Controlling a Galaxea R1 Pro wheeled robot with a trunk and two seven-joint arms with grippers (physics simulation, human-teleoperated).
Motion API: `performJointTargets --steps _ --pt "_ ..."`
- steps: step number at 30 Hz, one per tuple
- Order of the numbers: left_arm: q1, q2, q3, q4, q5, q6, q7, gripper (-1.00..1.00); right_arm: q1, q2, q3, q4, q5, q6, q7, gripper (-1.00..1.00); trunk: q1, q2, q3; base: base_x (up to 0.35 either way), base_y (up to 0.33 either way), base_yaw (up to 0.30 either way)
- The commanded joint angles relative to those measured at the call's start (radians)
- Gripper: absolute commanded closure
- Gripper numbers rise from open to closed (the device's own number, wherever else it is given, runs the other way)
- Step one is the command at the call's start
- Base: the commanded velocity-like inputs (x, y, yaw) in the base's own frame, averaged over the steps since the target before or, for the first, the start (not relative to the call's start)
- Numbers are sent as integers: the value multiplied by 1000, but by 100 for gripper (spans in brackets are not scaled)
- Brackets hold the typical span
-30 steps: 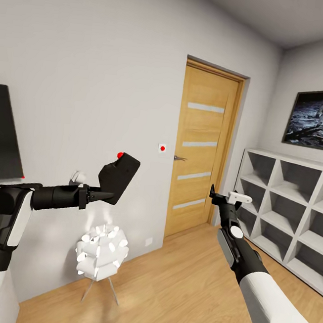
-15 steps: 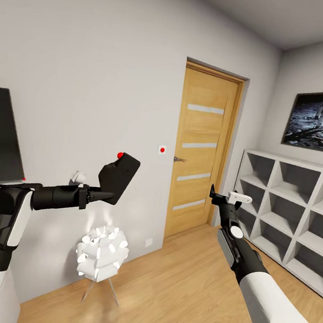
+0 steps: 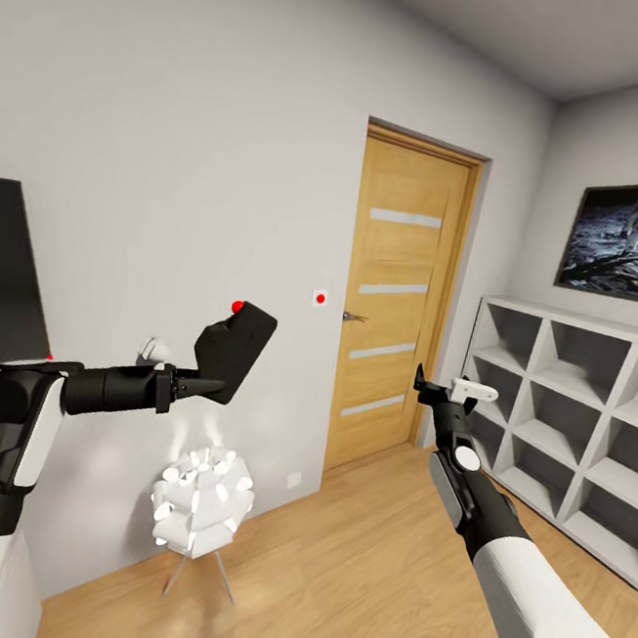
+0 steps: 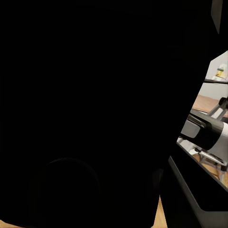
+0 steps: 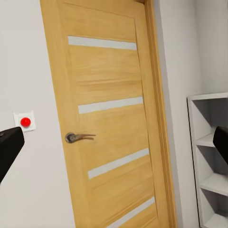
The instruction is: Attach the digital camera to the camera tripod in the bedroom.
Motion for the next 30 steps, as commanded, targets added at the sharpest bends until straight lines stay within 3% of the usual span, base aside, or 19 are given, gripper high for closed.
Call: performJointTargets --steps 1,30 --pt "0 0 0 0 1 6 -4 100 -1 -2 8 1 -10 -5 -7 -100 -4 7 3 0 0 0" --pt "0 -7 0 -1 1 6 -7 100 -1 -2 7 2 -10 -5 -7 -100 -115 210 94 0 0 0"
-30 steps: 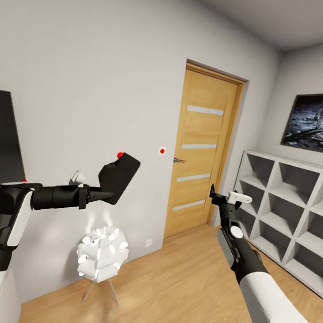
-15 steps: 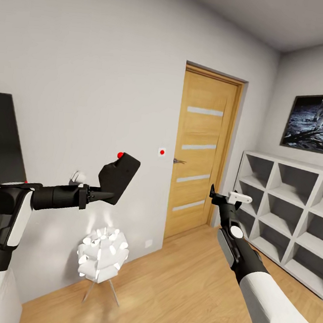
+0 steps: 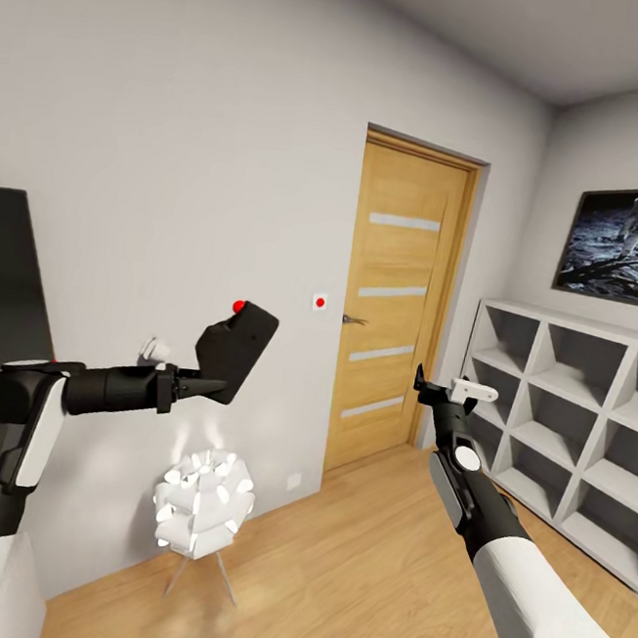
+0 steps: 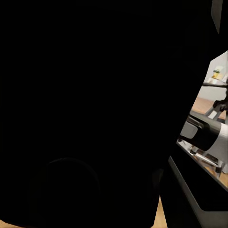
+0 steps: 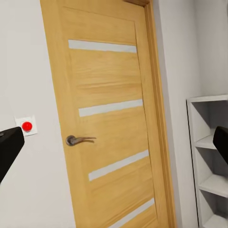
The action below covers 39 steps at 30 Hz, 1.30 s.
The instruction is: Attach the digital camera to the camera tripod in the bedroom.
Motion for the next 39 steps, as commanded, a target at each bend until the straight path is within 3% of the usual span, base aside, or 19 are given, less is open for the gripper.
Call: performJointTargets --steps 1,14,32,39 --pt "0 -2 0 0 1 6 -4 100 -1 -2 8 1 -10 -5 -7 -100 -4 7 3 0 0 0" --pt "0 -8 -1 -3 1 6 -10 100 -1 -2 8 1 -10 -5 -7 -100 -11 21 9 0 0 0" --pt "0 -10 -28 -7 2 6 -18 100 -1 -2 8 1 -10 -5 -7 -100 -11 21 9 0 0 0" --pt "39 -1 11 -47 7 6 -43 100 39 -42 -31 40 -13 -8 -30 -100 -11 21 9 0 0 0"
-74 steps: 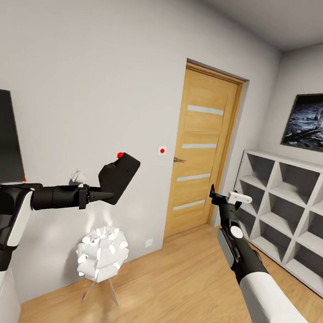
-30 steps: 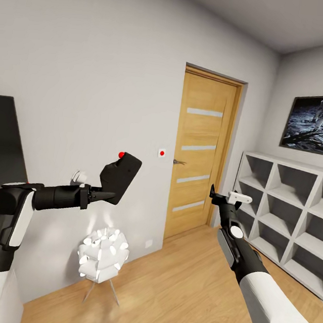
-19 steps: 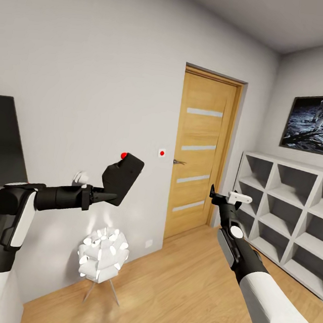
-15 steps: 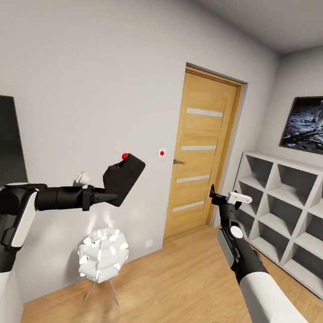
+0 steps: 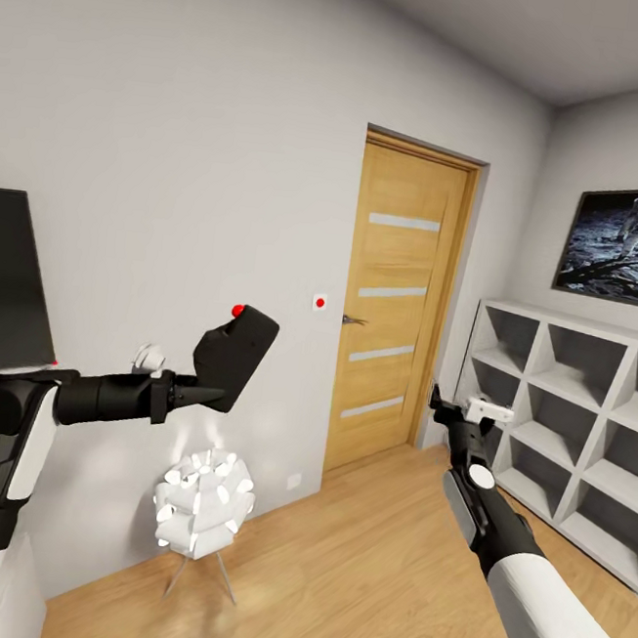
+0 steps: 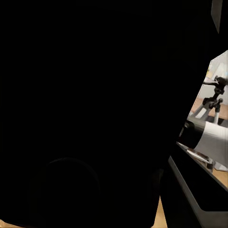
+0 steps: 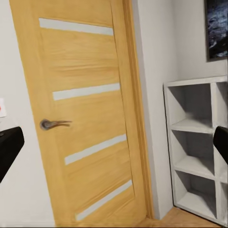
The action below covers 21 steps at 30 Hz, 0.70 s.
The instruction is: Attach the digital camera to the camera tripod in the bedroom.
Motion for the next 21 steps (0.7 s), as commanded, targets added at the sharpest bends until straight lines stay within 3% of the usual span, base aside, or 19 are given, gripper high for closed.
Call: performJointTargets --steps 1,6,11,21 --pt "5 0 6 -6 2 7 -2 100 5 -3 6 4 -8 -4 -4 -100 0 -1 0 0 0 0" --pt "16 -6 34 18 19 7 -2 100 34 -15 7 17 -6 -6 -3 -100 0 -1 0 0 0 0" --pt "17 -30 62 37 47 7 -10 100 62 -20 8 28 -5 -7 -4 -100 0 -1 0 0 0 0" --pt "17 -37 118 39 95 7 -23 100 119 -20 10 79 -4 -6 -2 -100 0 -1 0 0 -4 0"
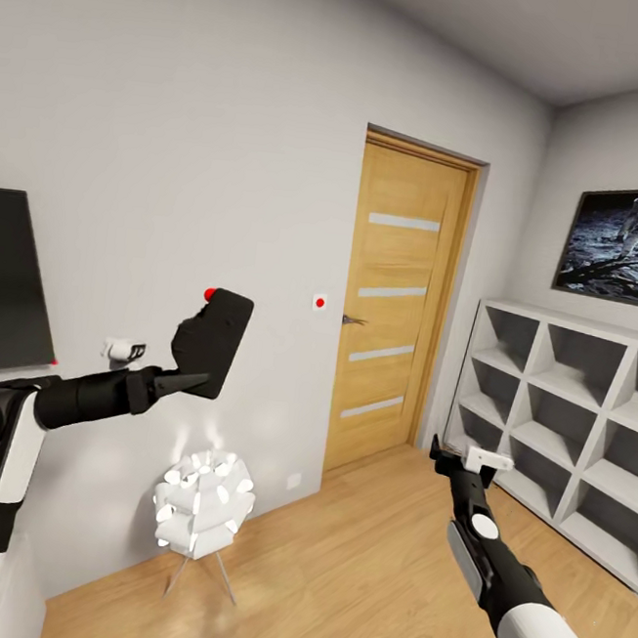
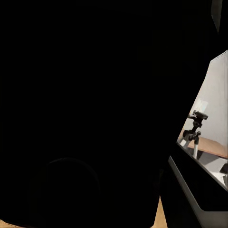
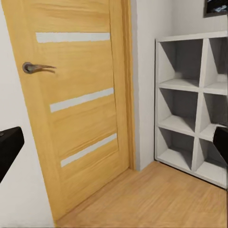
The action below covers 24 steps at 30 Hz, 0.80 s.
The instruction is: Attach the digital camera to the camera tripod in the bedroom.
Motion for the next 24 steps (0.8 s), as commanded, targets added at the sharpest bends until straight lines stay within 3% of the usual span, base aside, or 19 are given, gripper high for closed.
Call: performJointTargets --steps 1,15,20,24 --pt "0 0 6 0 2 7 -3 100 5 -1 7 6 -9 -4 -4 -100 0 -1 0 0 -35 0" --pt "0 -3 83 -1 4 7 -5 100 59 1 9 86 -9 -7 3 -100 0 -1 0 34 -72 0" --pt "0 -4 82 -1 4 7 -5 100 59 5 9 114 -9 -8 26 -100 0 -1 0 84 -88 0" --pt "0 -7 76 -2 4 7 -5 100 71 25 9 136 -9 4 48 -100 0 -1 0 86 -81 0"
